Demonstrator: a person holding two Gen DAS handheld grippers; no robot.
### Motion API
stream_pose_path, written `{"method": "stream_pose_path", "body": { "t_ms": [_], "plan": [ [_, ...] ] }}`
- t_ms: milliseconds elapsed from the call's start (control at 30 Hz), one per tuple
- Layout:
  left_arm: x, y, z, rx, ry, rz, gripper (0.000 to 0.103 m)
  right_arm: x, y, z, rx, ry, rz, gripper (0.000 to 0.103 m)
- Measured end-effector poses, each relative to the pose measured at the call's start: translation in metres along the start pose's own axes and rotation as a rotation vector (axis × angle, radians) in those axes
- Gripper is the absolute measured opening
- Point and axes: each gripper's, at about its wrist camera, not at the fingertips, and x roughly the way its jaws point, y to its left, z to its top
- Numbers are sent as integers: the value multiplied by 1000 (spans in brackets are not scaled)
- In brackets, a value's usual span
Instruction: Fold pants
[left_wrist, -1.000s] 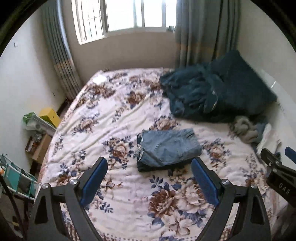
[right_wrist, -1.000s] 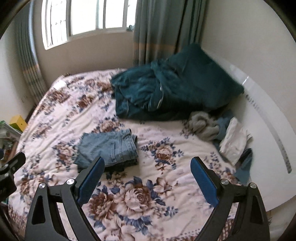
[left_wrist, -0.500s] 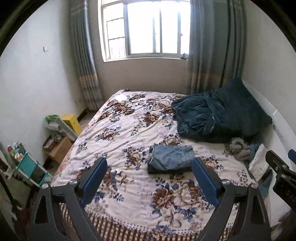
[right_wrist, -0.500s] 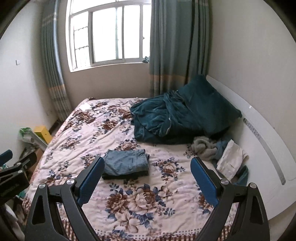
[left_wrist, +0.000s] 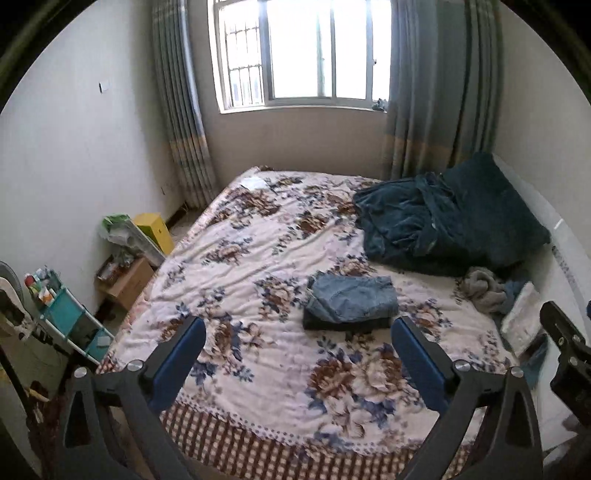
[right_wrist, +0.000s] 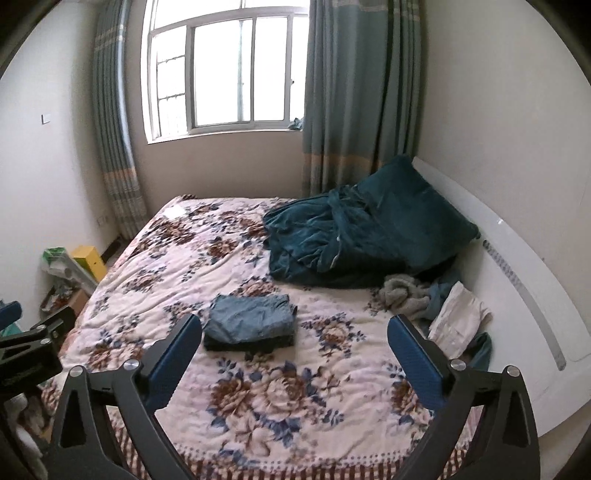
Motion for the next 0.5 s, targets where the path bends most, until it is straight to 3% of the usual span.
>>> {"method": "stream_pose_path", "body": {
  "t_ms": [100,233,500],
  "plan": [
    [14,-6,-5,20,-16,19,103,22,-1,-2,19,-9,-17,103],
    [45,-14,-14,46,19,25,103,58,1,-9,19,-10,-51,103],
    [91,-27,-21,66,25,20,103,132,9,-27,16,60,-48,103]
  ]
}}
